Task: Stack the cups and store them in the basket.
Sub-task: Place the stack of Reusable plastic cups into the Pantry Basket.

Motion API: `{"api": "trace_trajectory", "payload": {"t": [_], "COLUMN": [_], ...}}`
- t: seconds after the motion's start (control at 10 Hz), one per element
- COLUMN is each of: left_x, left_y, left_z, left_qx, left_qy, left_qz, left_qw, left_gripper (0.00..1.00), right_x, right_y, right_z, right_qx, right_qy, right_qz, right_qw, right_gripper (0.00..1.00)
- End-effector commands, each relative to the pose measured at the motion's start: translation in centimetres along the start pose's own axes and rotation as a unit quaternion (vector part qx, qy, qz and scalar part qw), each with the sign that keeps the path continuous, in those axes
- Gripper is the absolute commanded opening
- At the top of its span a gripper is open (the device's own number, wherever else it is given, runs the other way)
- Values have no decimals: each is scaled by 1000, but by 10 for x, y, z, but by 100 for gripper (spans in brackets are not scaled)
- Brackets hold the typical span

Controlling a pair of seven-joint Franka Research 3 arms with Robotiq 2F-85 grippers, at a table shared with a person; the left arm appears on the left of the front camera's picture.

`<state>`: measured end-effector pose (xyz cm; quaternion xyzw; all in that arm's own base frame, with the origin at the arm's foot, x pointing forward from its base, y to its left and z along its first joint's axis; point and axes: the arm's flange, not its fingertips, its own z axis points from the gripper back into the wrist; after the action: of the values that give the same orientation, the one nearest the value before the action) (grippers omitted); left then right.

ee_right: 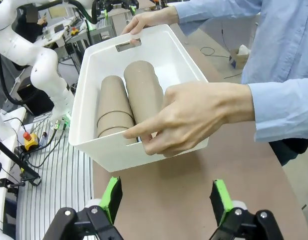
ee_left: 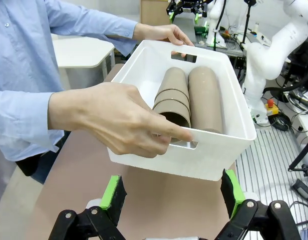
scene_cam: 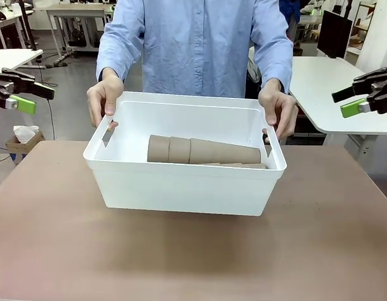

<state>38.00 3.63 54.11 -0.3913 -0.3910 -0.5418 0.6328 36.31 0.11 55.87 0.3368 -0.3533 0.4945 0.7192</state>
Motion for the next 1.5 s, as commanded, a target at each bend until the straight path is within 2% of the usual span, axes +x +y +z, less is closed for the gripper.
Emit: {"api": "trace_trajectory", "payload": {"t": [0.0, 1.4], "left_x": [3, 3], "left_y": [-2, -2], "left_z": [0, 0], "left_qx": [-3, -3], "left_qy": [0, 0], "left_qz": [5, 5], "left_qw": [1000, 1000], "left_gripper": [100, 100], "right_x": [0, 0], "right_y": [-2, -2], "right_z": [1, 1], "right_qx": [2, 2], "right_qy": [-2, -2], "right_qz": [12, 12], "right_qw": [1000, 1000], "right_gripper": [95, 95]}}
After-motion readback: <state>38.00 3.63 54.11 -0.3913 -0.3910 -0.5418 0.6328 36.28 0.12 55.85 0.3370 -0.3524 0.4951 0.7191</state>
